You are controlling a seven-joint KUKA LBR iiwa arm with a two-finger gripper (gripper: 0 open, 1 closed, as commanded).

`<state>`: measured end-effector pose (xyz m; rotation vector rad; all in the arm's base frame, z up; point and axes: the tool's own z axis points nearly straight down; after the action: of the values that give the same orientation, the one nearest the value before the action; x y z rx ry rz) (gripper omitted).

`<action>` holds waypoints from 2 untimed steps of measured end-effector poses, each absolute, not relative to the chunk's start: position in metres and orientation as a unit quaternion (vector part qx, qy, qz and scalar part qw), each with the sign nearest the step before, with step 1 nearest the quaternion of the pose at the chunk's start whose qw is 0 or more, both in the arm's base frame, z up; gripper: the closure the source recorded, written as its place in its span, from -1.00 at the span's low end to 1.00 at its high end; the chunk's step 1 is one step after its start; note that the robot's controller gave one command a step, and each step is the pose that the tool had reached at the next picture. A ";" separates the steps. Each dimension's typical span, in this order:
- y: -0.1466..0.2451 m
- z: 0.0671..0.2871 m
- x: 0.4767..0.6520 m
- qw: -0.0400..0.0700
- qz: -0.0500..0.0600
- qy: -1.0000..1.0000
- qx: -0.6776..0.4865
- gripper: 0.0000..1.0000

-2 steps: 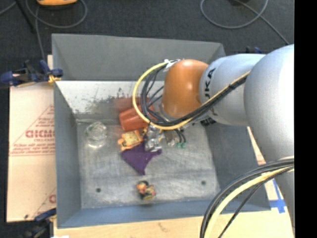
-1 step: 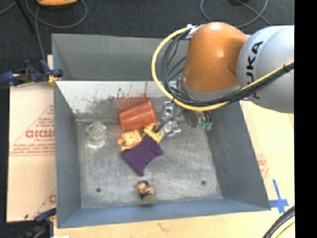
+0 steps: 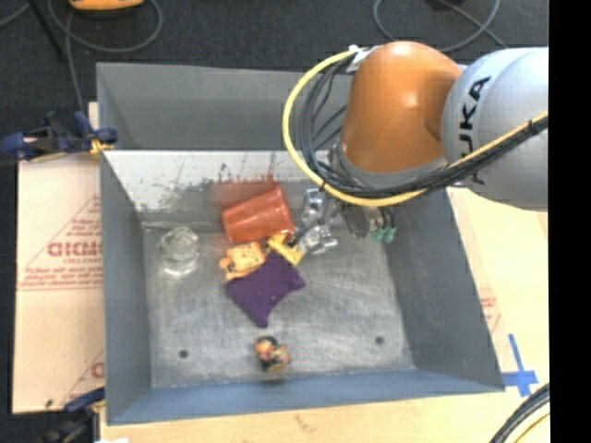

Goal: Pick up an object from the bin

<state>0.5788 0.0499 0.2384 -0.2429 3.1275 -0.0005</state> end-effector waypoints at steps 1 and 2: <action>0.066 0.160 0.603 0.002 0.001 0.998 -0.070 1.00; 0.066 0.160 0.603 0.002 0.001 0.998 -0.069 -1.00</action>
Offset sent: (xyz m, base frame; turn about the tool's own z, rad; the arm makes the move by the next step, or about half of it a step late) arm 0.0000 0.0000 0.0000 0.0000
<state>0.6032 0.0664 0.1596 -0.2175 3.1292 0.0018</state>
